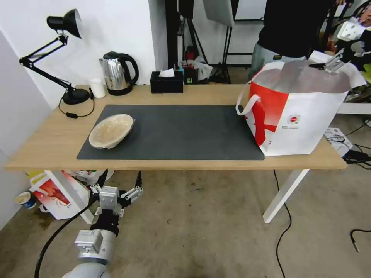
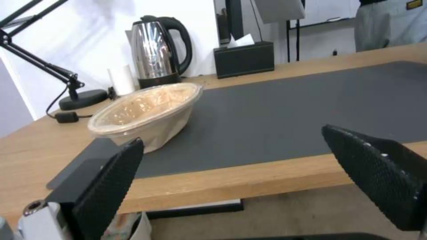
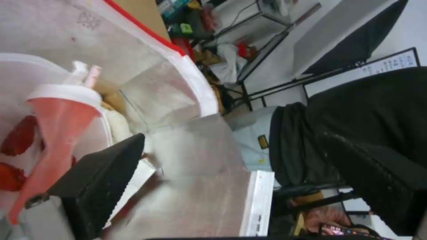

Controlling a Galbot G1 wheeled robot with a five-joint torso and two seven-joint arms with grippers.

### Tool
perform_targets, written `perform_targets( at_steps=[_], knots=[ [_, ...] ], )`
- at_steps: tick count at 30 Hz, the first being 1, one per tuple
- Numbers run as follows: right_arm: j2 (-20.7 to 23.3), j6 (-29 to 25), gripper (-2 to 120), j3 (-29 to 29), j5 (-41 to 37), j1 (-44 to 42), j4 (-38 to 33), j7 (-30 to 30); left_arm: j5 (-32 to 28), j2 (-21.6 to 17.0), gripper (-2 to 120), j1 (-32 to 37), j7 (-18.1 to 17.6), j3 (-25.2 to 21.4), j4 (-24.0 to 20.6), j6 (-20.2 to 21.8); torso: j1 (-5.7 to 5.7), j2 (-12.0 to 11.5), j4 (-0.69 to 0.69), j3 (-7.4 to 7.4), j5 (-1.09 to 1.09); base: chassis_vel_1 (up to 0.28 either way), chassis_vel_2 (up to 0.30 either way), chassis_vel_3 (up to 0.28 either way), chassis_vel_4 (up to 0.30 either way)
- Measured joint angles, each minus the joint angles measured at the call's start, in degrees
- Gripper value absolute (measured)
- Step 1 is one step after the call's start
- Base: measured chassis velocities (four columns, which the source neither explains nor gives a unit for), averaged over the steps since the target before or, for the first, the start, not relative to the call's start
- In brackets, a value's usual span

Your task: Pick up the trash from the table and place it into the takeout bag.

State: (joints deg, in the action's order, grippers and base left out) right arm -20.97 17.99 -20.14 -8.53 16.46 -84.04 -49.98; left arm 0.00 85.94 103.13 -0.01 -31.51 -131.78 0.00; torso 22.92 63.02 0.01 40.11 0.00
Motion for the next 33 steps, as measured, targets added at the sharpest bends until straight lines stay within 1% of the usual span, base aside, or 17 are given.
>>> perform_targets(
  at_steps=[7,9,11,13,15,21,22,24,25,26,27,28,29,30,31,32,33],
  knots=[
    [-0.1,0.7,100,0.2,-1.0,-0.5,0.9,2.0,0.0,0.0,100,0.0,0.0,0.0,0.0,0.0,0.0,0.0,-0.01,0.0,0.0,0.0,0.0,0.0,0.0],
    [-0.1,1.6,100,0.7,-2.7,-1.0,0.9,3.9,0.0,0.0,100,0.0,0.0,0.0,0.0,0.0,0.0,0.0,0.0,0.0,0.0,0.0,0.0,0.0,0.0],
    [-0.1,1.7,100,0.9,-3.0,-1.2,0.9,4.1,0.0,0.0,100,0.0,0.0,0.0,0.0,0.0,0.0,0.0,-0.01,0.0,0.0,0.0,0.0,0.0,0.0],
    [-0.1,2.5,100,1.4,-4.7,-1.5,0.9,5.3,0.0,0.0,100,0.0,0.0,0.0,0.0,0.0,0.0,0.0,-0.01,0.0,0.0,0.0,0.0,0.0,0.0],
    [0.0,4.7,100,2.9,-9.2,-2.7,0.5,7.4,0.0,0.0,100,0.0,0.0,0.0,0.0,0.0,0.0,0.0,0.0,0.0,0.0,0.0,0.0,0.0,0.0],
    [0.4,6.8,100,6.6,-12.9,-6.2,-0.4,10.5,0.0,0.0,100,0.0,0.0,0.0,0.0,0.0,0.0,0.0,-0.01,0.0,-0.01,0.0,0.0,0.0,0.0],
    [0.6,7.3,100,7.3,-15.1,-7.3,-0.8,12.6,0.0,0.0,100,0.0,0.0,0.0,0.0,0.0,0.0,0.0,-0.02,0.0,0.0,0.0,0.0,0.0,0.0],
    [0.8,8.4,100,9.0,-23.2,-10.0,-2.4,19.7,0.0,0.0,100,0.0,0.0,0.0,0.0,0.0,0.0,0.0,-0.02,0.0,0.01,0.0,0.0,0.0,0.0],
    [0.8,8.4,100,9.0,-23.2,-10.0,-2.4,19.7,0.0,0.0,100,0.0,0.0,0.0,0.0,0.0,0.0,0.0,-0.02,0.0,0.01,0.0,0.0,0.0,0.0],
    [0.9,8.6,100,10.1,-32.3,-12.3,-4.3,28.0,0.0,0.0,100,0.0,0.0,0.0,0.0,0.0,0.0,0.0,-0.01,0.0,0.0,0.0,0.0,0.0,0.0],
    [0.7,7.0,100,10.7,-39.6,-14.0,-5.7,34.0,0.0,0.0,100,0.0,0.0,0.0,0.0,0.0,-0.01,0.0,-0.02,0.0,-0.01,0.0,0.0,0.0,0.0],
    [0.7,7.0,100,10.7,-39.6,-14.0,-5.7,34.0,0.0,0.0,100,0.0,0.0,0.0,0.0,0.0,-0.01,0.0,-0.02,0.0,-0.01,0.0,0.0,0.0,0.0],
    [0.4,4.3,100,11.1,-45.8,-15.6,-7.2,39.3,0.0,0.0,100,0.0,0.0,0.0,0.0,0.0,0.0,0.0,0.0,0.0,0.0,0.0,0.0,0.0,0.0],
    [0.1,1.4,100,11.4,-49.3,-16.9,-8.5,43.4,0.0,0.0,100,0.0,0.0,0.0,0.0,0.0,0.0,0.0,0.0,0.0,-0.01,0.0,0.0,0.0,0.0],
    [0.1,1.4,100,11.4,-49.3,-16.9,-8.5,43.4,0.0,0.0,100,0.0,0.0,0.0,0.0,0.0,0.0,0.0,0.0,0.0,-0.01,0.0,0.0,0.0,0.0],
    [-0.3,-2.1,100,12.1,-51.9,-18.8,-10.6,48.8,0.0,0.0,100,0.0,0.0,0.0,0.0,0.0,0.0,0.0,0.0,0.0,-0.01,0.0,0.0,0.0,0.0],
    [-0.7,-4.1,100,12.4,-53.0,-20.0,-12.3,52.3,0.0,0.0,100,0.0,0.0,0.0,0.0,0.0,0.0,0.0,0.0,0.0,0.0,0.0,0.0,0.0,0.0]
  ],
)
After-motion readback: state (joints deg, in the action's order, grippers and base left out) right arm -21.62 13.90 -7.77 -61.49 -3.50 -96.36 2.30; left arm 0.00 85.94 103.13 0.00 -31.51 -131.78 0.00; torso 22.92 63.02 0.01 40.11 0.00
